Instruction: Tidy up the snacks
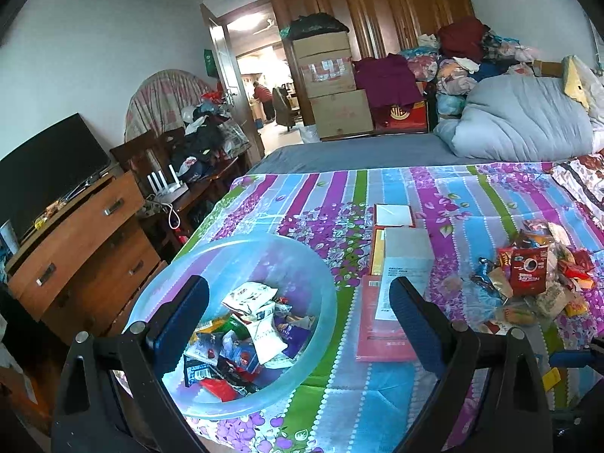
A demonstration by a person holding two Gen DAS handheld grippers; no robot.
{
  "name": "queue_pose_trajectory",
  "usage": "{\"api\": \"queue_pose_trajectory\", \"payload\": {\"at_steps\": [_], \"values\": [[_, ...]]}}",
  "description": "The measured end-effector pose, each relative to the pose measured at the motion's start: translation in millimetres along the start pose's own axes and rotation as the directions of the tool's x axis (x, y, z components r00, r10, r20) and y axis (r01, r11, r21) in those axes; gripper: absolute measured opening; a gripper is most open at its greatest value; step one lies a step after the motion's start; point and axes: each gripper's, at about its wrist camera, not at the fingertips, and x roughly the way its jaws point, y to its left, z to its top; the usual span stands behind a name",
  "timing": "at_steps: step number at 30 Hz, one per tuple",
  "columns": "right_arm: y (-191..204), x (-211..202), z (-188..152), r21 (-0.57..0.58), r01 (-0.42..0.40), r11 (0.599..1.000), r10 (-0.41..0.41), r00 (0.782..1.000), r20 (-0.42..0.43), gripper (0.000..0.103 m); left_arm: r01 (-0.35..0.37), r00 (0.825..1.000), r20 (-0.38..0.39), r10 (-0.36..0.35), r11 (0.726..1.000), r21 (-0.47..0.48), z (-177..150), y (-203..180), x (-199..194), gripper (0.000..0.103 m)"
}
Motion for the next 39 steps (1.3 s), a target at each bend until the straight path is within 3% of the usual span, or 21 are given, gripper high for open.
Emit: {"api": "queue_pose_trajectory", "payload": {"at_steps": [26, 35, 39], "values": [[-17, 7, -22, 0.054, 0.027, 0.998, -0.025, 0.999, -0.046, 0.089, 0.050, 0.999, -0.006, -0.050, 0.997, 0.054, -22, -24, -4, 0.097], [-59, -3, -54, 0.144, 0.099, 0.985, -0.091, 0.994, -0.062, 0.089, 0.118, 0.990, -0.083, -0.112, 0.990, 0.077, -55, -49, -1, 0.097], [-97, -10, -73, 0.187, 0.186, 0.965, -0.176, 0.982, -0.067, 0.089, 0.161, 0.982, -0.117, -0.149, 0.982, 0.101, -71, -67, -3, 0.097]]}}
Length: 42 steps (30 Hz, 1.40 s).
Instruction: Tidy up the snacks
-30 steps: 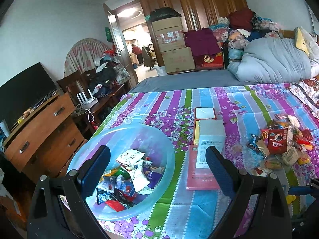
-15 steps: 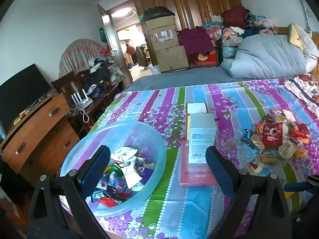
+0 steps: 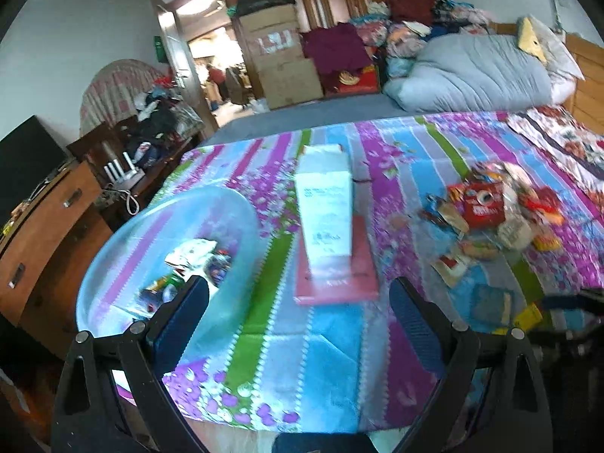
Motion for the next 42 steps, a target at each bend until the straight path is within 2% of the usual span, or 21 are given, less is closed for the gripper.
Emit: {"api": "queue_pose_trajectory", "payload": {"at_steps": [4, 11, 18, 23, 33, 42], "values": [[-49, -5, -12, 0.088, 0.046, 0.995, -0.047, 0.999, 0.005, 0.089, 0.044, 0.998, -0.036, -0.044, 0.999, 0.001, -8, -11, 4, 0.097], [-105, -30, -27, 0.229, 0.035, 0.973, -0.048, 0.997, 0.053, 0.089, 0.068, 0.995, -0.071, -0.069, 0.997, -0.021, -8, -19, 6, 0.097], [-116, -27, -44, 0.262, -0.010, 0.965, -0.006, 0.998, 0.062, 0.089, 0.061, 0.994, -0.090, -0.061, 0.998, -0.002, -4, -31, 8, 0.097], [-128, -18, -59, 0.295, -0.012, 0.955, -0.001, 0.999, 0.044, 0.089, 0.048, 0.993, -0.107, -0.044, 0.998, 0.035, -1, -44, 11, 0.097], [-143, -24, -61, 0.340, -0.062, 0.938, 0.028, 0.994, 0.104, 0.089, 0.040, 0.992, -0.125, -0.028, 0.994, 0.098, 2, -67, 23, 0.097], [-144, -20, -61, 0.340, -0.058, 0.939, 0.027, 0.995, 0.096, 0.089, 0.057, 0.989, -0.145, -0.042, 0.993, 0.100, -3, -69, 31, 0.097]]}}
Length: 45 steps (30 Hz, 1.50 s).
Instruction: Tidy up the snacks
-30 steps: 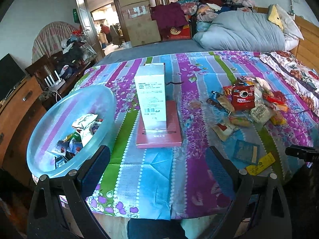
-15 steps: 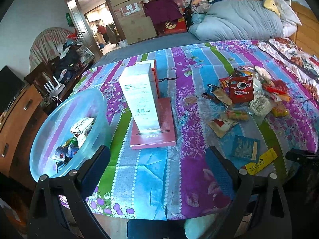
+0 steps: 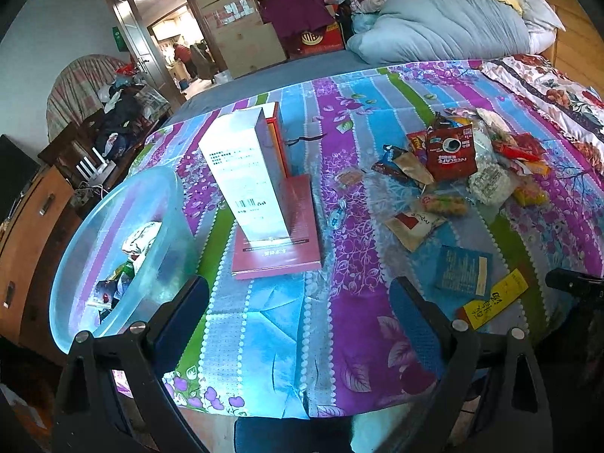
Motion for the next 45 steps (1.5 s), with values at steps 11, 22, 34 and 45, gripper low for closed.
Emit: {"api": "queue_pose_trajectory", "payload": {"at_steps": [11, 22, 34, 45], "values": [[0, -1, 0, 0.001, 0.006, 1.000, -0.006, 1.000, 0.021, 0.089, 0.138, 0.990, 0.010, -0.138, 0.990, 0.010, 8, -20, 19, 0.097], [2, 4, 3, 0.002, 0.016, 1.000, -0.016, 1.000, 0.003, 0.089, 0.364, 0.931, 0.016, -0.364, 0.931, 0.014, 28, -64, 78, 0.094], [-4, 10, 7, 0.017, 0.001, 1.000, -0.001, 1.000, -0.022, 0.092, 0.466, 0.883, -0.072, -0.463, 0.854, 0.230, 48, -98, 169, 0.094], [-9, 8, 10, 0.026, -0.013, 1.000, 0.014, 1.000, -0.024, 0.093, 0.523, 0.852, -0.192, -0.486, 0.791, 0.317, 38, -119, 202, 0.062]]}}
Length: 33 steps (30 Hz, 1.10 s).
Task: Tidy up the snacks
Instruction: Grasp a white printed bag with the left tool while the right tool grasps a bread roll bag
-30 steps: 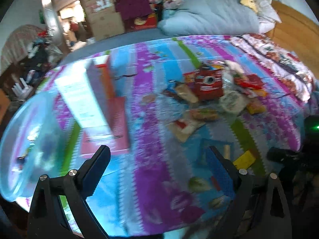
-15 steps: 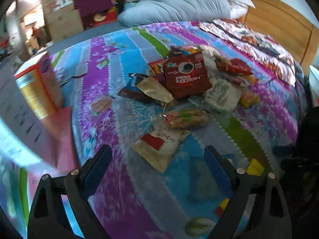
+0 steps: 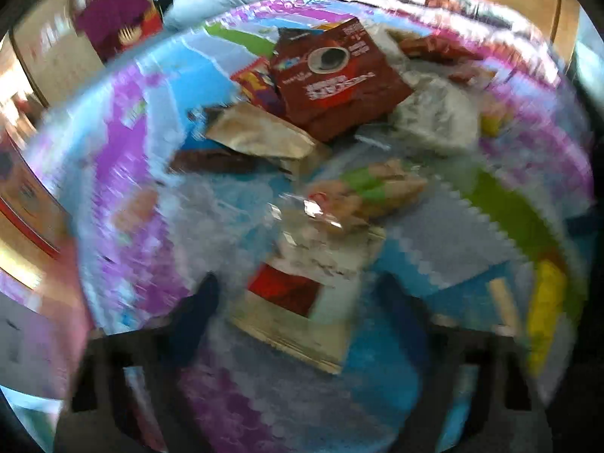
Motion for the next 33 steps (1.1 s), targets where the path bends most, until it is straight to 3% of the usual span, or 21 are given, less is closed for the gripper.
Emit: {"api": "queue_pose_trajectory", "payload": {"at_steps": [2, 4, 11, 13, 17, 20, 23, 28, 33], "values": [[0, -1, -1, -0.001, 0.000, 1.000, 0.000, 1.000, 0.002, 0.093, -0.071, 0.997, 0.014, 0.071, 0.997, -0.009, -2, 0, -7, 0.052], [1, -1, -1, -0.004, 0.004, 1.000, -0.004, 1.000, 0.001, 0.093, -0.090, 0.996, 0.027, 0.091, 0.996, -0.011, -8, -3, -15, 0.048], [22, -13, -1, -0.083, 0.033, 0.996, -0.029, 0.999, 0.043, 0.093, -0.152, 0.985, 0.070, 0.155, 0.987, -0.052, -46, -8, -67, 0.047], [41, -12, 7, -0.194, 0.050, 0.980, -0.040, 0.998, 0.052, 0.093, -0.163, 0.982, 0.080, 0.172, 0.981, -0.107, -57, -1, -84, 0.047], [72, 7, 44, -0.352, 0.031, 0.936, -0.015, 0.999, 0.048, 0.090, -0.182, 0.974, 0.100, 0.204, 0.963, -0.199, -69, 14, -110, 0.047], [96, 42, 75, -0.485, 0.038, 0.873, -0.044, 0.999, -0.003, 0.085, -0.183, 0.968, 0.126, 0.218, 0.953, -0.241, -70, 21, -127, 0.047], [114, 90, 99, -0.607, 0.051, 0.793, -0.123, 0.989, -0.079, 0.081, -0.165, 0.966, 0.147, 0.212, 0.946, -0.280, -69, 28, -141, 0.047], [117, 148, 105, -0.695, 0.038, 0.718, -0.227, 0.957, -0.182, 0.079, -0.166, 0.961, 0.157, 0.228, 0.928, -0.333, -70, 45, -155, 0.047], [121, 169, 106, -0.736, 0.061, 0.674, -0.273, 0.947, -0.171, 0.077, -0.167, 0.961, 0.146, 0.236, 0.912, -0.375, -76, 55, -157, 0.047]]}}
